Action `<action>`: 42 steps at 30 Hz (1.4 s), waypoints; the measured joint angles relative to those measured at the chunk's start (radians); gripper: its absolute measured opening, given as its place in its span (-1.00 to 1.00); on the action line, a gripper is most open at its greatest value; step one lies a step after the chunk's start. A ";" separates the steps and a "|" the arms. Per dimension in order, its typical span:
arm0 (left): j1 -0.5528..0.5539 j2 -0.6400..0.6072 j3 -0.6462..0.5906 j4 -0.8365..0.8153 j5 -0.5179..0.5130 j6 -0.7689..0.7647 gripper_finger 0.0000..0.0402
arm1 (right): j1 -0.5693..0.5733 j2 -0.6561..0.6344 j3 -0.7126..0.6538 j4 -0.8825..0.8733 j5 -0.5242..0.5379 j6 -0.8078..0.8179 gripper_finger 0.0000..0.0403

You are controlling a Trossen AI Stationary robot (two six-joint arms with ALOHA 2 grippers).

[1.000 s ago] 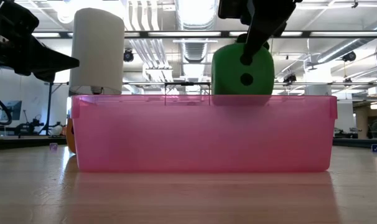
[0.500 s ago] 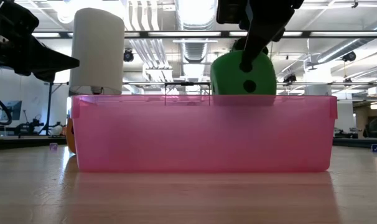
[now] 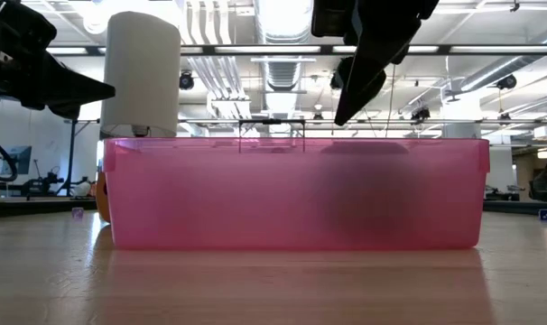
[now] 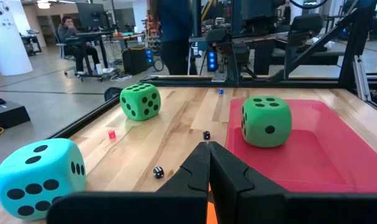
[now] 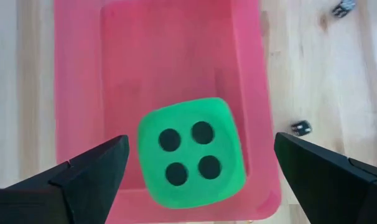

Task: Pick & Place Dice
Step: Put the large orange dice into the pink bin

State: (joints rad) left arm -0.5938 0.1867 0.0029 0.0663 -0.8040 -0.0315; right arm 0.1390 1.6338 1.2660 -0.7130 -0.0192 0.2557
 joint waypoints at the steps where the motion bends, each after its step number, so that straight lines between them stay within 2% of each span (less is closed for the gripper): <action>1: 0.000 0.000 0.000 0.000 0.000 0.000 -0.97 | -0.002 -0.002 0.004 -0.002 0.003 -0.006 0.99; 9: 0.000 0.000 0.000 0.000 0.000 0.000 -0.97 | -0.025 -0.069 0.045 -0.026 0.028 -0.031 0.99; 14: 0.000 0.000 0.000 0.000 0.000 0.000 -0.97 | -0.028 -0.118 0.053 -0.024 0.097 -0.031 0.99; 25: 0.000 0.000 0.000 0.000 0.000 0.000 -0.97 | -0.048 -0.265 0.050 -0.038 0.109 -0.027 0.99; 29: 0.000 0.000 0.000 0.000 0.000 0.000 -0.97 | -0.050 -0.292 0.050 -0.038 0.150 -0.029 0.99; 42: 0.000 0.000 0.000 0.000 0.000 0.002 -0.97 | -0.053 -0.342 0.050 -0.031 0.153 -0.025 0.99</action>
State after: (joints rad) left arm -0.5938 0.1867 0.0029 0.0664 -0.8040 -0.0292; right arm 0.0864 1.2915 1.3155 -0.7436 0.1341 0.2310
